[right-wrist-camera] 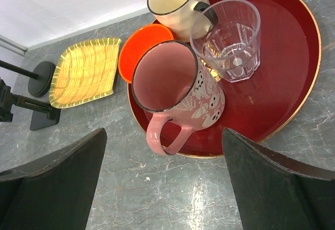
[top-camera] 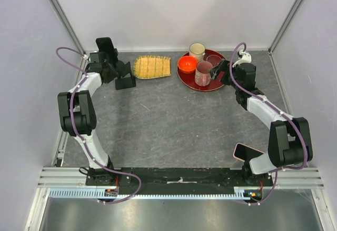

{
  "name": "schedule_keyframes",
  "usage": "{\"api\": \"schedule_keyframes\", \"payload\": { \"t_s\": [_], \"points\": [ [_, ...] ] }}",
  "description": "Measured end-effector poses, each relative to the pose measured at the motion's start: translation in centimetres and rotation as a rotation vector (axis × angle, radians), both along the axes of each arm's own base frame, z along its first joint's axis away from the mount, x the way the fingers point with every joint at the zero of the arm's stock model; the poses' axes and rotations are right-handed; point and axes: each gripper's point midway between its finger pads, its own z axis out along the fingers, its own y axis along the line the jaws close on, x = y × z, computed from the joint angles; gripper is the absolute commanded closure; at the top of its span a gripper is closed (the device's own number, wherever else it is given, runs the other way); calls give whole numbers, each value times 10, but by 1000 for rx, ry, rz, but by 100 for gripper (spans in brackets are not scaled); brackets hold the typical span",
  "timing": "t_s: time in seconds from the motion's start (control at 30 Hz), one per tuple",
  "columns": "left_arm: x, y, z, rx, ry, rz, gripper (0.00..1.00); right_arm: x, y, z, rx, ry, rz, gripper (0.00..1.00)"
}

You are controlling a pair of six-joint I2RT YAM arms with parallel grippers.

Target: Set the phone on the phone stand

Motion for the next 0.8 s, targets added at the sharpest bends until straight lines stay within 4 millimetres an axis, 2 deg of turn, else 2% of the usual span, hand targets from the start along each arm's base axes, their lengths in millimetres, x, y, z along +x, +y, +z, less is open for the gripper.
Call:
{"api": "schedule_keyframes", "payload": {
  "t_s": [0.17,0.33,0.53,0.67,0.73,0.8],
  "points": [
    [-9,-4,-10,5,26,-4,61,0,0,1,1,-3,0,2],
    [-30,-23,-15,-18,58,-43,62,1,0,-1,6,1,-1,2],
    [-52,-51,-6,-90,50,-97,59,1,1,-4,10,11,3,2],
    [-72,-58,6,-113,36,-104,57,1,1,-4,15,12,2,2],
    [-76,-58,20,-113,11,-104,49,1,1,-4,17,12,5,2],
    [-77,-58,36,-107,-28,-108,18,1,1,-4,22,11,9,2]
  ]
}}
